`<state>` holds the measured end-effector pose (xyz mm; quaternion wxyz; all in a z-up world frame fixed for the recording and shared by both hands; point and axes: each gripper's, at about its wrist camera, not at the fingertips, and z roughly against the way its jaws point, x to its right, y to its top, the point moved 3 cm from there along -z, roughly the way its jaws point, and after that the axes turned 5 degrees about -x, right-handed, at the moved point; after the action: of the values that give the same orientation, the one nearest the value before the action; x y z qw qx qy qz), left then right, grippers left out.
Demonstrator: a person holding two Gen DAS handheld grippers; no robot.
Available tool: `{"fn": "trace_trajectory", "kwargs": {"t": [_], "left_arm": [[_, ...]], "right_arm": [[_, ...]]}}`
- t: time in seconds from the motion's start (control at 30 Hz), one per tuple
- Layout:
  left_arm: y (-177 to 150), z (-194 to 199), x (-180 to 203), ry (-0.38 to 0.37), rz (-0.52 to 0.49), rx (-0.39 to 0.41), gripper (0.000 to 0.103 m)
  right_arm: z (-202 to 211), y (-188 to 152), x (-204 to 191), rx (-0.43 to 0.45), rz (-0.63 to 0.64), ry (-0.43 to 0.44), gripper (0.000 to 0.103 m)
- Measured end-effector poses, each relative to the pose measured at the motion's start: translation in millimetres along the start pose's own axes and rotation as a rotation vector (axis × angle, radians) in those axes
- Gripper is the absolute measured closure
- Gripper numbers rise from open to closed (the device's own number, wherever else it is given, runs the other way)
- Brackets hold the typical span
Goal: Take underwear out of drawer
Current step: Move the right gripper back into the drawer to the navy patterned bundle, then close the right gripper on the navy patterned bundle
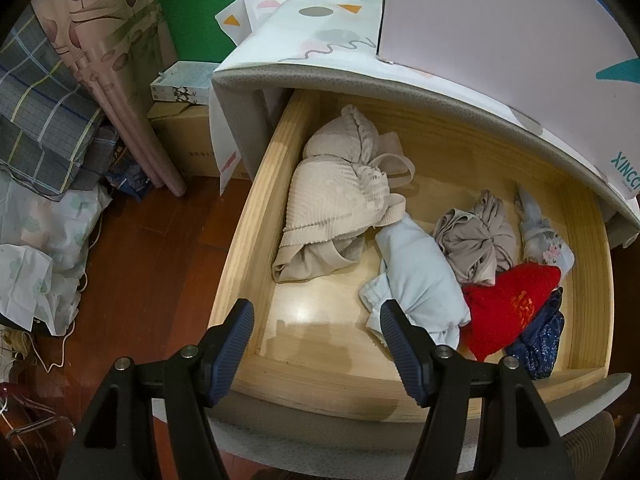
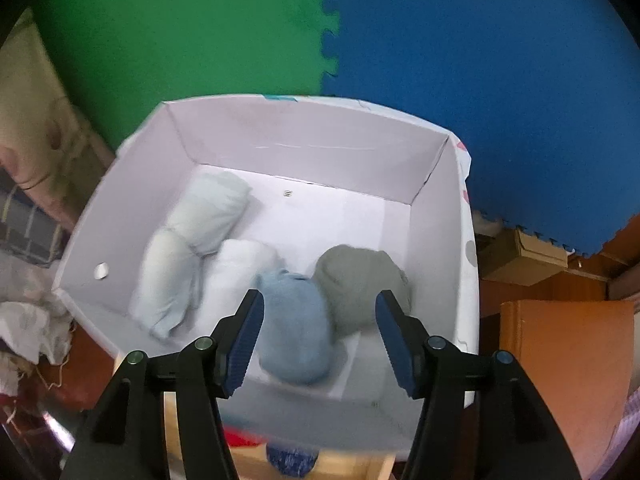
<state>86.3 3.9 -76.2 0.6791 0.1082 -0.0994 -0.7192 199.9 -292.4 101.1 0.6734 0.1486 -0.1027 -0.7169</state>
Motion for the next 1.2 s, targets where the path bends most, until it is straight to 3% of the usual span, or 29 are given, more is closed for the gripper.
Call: {"fn": "trace_trajectory", "kwargs": {"t": [0.23,0.37,0.63,0.77,1.0,1.2], "left_arm": [[-1,-3,3,-0.001,-0.007,-0.011,0.036],[-1,-5,4,-0.008,-0.007,-0.022,0.036],[-1,-6,5,-0.003,-0.006,-0.025,0.036],[-2,-6,4,-0.010,-0.003,-0.029,0.036],[-1,-6,4,-0.018,-0.004,-0.030,0.036],[-1,-7,5,-0.023,-0.007,-0.032,0.036]], "right_arm": [[35,-62,-10,-0.054,0.111,0.046,0.041],[27,-103,-12,-0.136,0.164,0.055,0.039],[-71,-174,-14,-0.358,0.145,0.051,0.039],[-109,-185,-18,-0.414,0.111,0.074,0.039],[-164,-202,-27,-0.506,0.117,0.039,0.039],[-189,-205,-34,-0.546,0.137,0.014,0.038]]}}
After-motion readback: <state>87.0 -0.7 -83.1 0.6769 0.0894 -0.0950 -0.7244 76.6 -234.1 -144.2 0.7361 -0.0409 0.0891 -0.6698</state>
